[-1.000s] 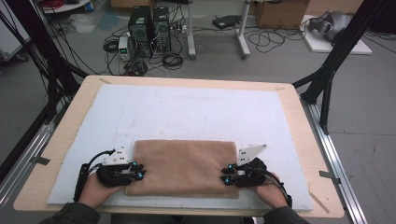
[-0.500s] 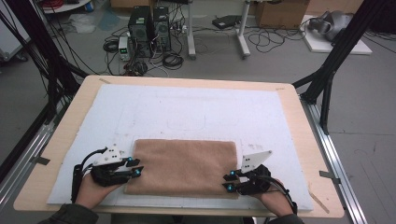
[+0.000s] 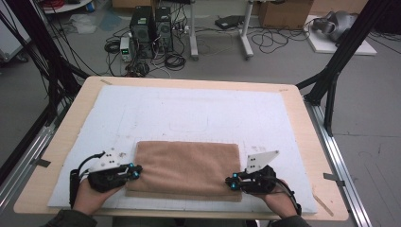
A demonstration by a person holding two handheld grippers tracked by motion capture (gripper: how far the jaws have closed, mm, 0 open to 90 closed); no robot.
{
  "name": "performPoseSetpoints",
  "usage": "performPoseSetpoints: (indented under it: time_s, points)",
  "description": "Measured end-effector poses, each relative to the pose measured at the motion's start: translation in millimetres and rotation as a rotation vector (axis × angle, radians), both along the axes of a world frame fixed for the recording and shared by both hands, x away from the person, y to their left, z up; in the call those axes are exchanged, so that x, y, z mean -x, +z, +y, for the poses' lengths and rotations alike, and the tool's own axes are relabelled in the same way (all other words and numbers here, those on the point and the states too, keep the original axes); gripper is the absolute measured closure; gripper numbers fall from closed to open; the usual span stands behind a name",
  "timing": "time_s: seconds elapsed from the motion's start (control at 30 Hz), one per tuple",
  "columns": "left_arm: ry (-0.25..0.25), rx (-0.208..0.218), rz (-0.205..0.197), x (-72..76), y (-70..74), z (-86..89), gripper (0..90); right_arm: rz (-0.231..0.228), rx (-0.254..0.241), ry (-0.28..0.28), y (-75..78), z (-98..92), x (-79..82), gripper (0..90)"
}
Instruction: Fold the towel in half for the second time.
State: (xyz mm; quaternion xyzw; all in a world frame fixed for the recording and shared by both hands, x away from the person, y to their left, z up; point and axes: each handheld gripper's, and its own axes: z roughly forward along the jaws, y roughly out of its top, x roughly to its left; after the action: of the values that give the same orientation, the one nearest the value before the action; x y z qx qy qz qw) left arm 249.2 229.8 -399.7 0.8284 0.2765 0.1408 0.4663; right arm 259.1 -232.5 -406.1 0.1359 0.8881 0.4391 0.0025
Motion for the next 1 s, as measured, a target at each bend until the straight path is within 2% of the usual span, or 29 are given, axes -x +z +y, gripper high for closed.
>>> performPoseSetpoints:
  time_s: [0.03,0.1,0.17,0.27,0.33,0.37,0.4,0.47,0.53,0.67,0.8,0.87,0.93,1.0]
  points:
    - [0.008,0.007,-0.013,-1.5,5.6,1.4,85.1,-0.017,0.002,0.001,6.8,1.2,0.9,85.4]
    - [0.007,0.008,-0.004,-4.3,9.9,3.9,85.0,-0.033,-0.014,0.009,16.3,4.5,3.2,85.2]
    - [0.004,-0.017,0.014,-3.7,3.1,4.4,84.8,-0.045,0.003,0.016,15.7,7.9,4.8,84.7]
    - [-0.001,-0.038,0.078,-0.2,-20.3,5.6,84.1,-0.002,0.024,0.017,-4.0,10.5,6.1,83.7]
    - [-0.007,-0.043,0.125,2.2,-37.2,5.6,82.7,0.031,0.062,0.018,-21.5,12.6,8.0,82.9]
    - [-0.004,-0.035,0.121,4.6,-41.9,5.5,81.5,0.05,0.064,0.018,-28.8,13.3,8.8,82.3]
    - [0.003,-0.019,0.115,6.0,-42.4,6.5,80.7,0.06,0.037,0.017,-32.5,12.0,8.8,81.7]
    - [0.006,-0.012,0.12,4.7,-38.3,7.6,75.1,0.076,0.008,0.01,-31.1,8.0,7.4,75.5]
    - [-0.002,-0.02,0.109,2.3,-31.8,8.5,65.8,0.067,-0.001,-0.013,-25.1,5.5,5.5,66.8]
    - [0.014,-0.006,0.078,-6.2,-19.2,9.2,57.4,0.019,-0.018,-0.067,-12.4,0.7,-6.1,59.6]
    - [0.068,0.009,0.04,-23.4,-12.5,7.0,52.2,-0.016,0.0,-0.141,-4.9,-2.6,-29.3,52.8]
    - [0.105,-0.004,0.023,-35.2,-11.9,5.4,50.3,-0.027,0.009,-0.179,-2.2,-3.8,-42.1,49.3]
    - [0.144,-0.009,0.018,-49.1,-13.8,4.6,49.1,-0.036,0.005,-0.221,-1.5,-5.2,-55.8,46.4]
    - [0.18,-0.001,0.033,-62.9,-17.8,4.2,48.7,-0.042,0.019,-0.263,-3.0,-7.3,-67.6,43.7]
